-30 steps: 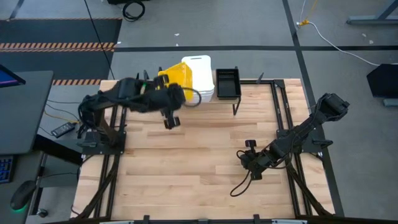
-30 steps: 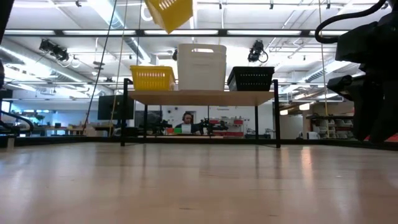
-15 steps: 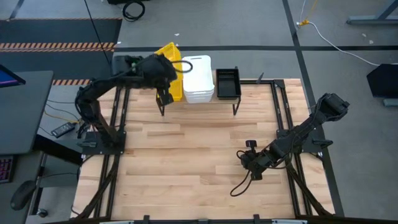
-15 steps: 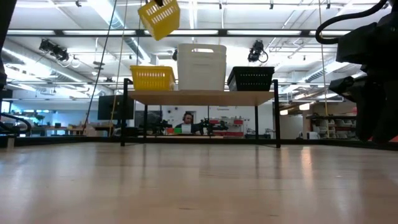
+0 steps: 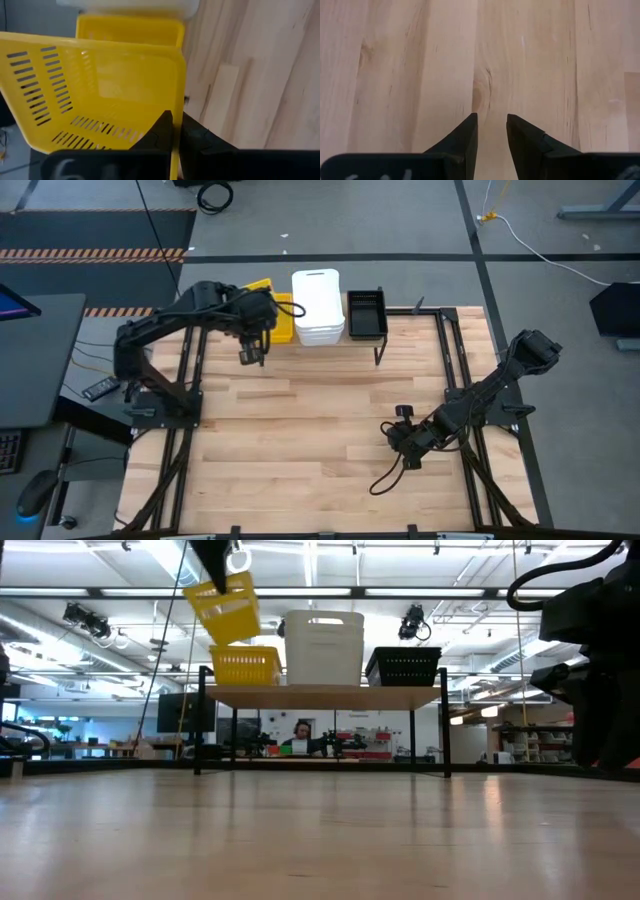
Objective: Stack baskets on shelf by color
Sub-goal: Stack the yellow basket on the yellow basket on the shelf
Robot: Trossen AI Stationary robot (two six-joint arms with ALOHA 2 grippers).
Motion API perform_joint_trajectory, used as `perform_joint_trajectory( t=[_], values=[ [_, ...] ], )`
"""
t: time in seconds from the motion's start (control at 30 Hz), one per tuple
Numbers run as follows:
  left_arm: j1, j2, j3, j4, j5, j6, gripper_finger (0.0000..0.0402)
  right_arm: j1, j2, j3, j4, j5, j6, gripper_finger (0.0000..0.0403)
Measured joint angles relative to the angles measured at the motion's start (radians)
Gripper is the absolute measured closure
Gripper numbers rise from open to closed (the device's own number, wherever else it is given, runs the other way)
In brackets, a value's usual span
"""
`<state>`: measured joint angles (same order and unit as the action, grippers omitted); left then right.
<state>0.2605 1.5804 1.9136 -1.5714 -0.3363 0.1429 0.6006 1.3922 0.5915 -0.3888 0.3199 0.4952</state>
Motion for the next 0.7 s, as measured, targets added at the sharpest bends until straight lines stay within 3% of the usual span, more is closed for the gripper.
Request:
perform_joint_trajectory(
  t=[0.27, 0.7],
  values=[
    [0.023, -0.078, -0.139, -0.001, 0.015, -0.027, 0.0386, -0.016, 0.000, 0.000, 0.000, 0.003, -0.024, 0.0294],
    [0.074, -0.060, -0.154, 0.122, -0.039, 0.145, 0.0387, -0.029, 0.000, 0.000, 0.002, 0.000, -0.024, 0.0294]
  ],
)
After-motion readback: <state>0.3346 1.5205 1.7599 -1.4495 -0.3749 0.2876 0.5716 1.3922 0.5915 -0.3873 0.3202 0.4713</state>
